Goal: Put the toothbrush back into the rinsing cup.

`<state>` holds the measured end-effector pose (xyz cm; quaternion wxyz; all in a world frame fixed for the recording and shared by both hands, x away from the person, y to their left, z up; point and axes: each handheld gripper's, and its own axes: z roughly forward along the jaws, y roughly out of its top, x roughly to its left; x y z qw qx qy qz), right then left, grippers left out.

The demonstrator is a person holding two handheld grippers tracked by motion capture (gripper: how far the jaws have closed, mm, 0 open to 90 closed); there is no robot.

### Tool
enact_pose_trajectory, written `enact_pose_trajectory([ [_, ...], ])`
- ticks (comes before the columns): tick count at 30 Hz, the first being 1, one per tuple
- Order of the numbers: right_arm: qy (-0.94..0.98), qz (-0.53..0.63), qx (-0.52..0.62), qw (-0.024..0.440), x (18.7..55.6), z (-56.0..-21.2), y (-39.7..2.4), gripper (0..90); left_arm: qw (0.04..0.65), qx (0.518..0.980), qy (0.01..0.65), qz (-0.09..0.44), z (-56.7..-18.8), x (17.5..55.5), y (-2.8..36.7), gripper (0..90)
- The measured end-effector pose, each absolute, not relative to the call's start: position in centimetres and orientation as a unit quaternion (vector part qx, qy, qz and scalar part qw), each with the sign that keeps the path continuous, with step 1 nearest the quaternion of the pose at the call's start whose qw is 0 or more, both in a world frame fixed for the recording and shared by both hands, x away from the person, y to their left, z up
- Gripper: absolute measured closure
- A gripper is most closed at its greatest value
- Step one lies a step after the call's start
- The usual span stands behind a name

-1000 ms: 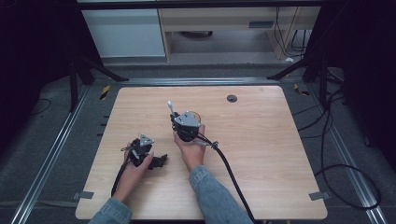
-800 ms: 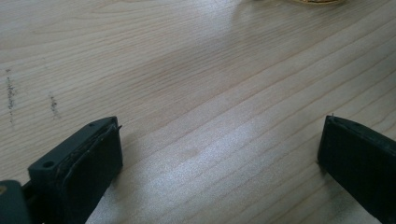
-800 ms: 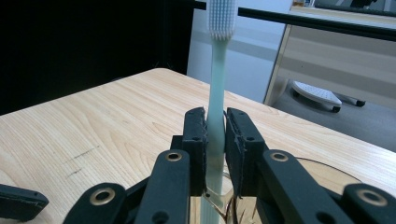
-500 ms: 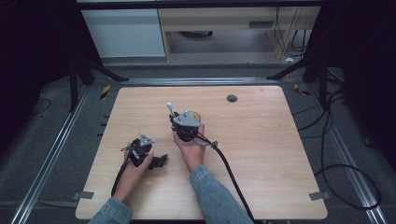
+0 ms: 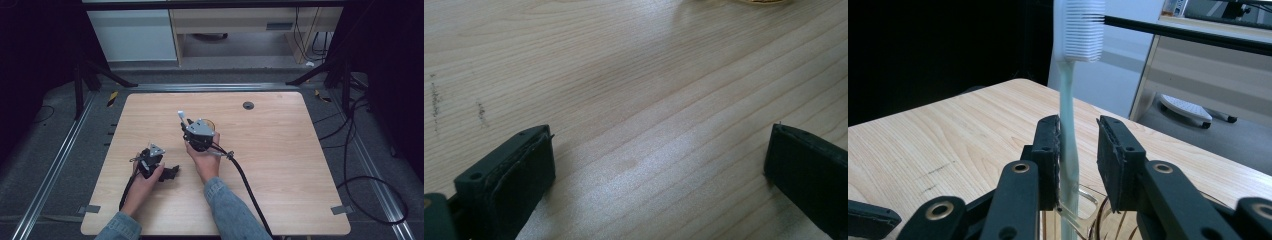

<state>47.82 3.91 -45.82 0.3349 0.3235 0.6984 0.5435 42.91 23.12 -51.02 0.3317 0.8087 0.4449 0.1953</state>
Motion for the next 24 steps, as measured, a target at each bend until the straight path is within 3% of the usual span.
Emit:
enact_pose_trajectory([
  [16, 0.703, 0.539, 0.319, 0.338, 47.6, -45.3, 3.5, 62.7, 0.332, 0.808, 0.445, 0.195, -51.0, 42.9, 23.1, 0.0],
  [24, 0.716, 0.525, 0.33, 0.322, 47.2, -44.2, 2.4, 47.4, 0.332, 0.808, 0.445, 0.195, -51.0, 42.9, 23.1, 0.0],
])
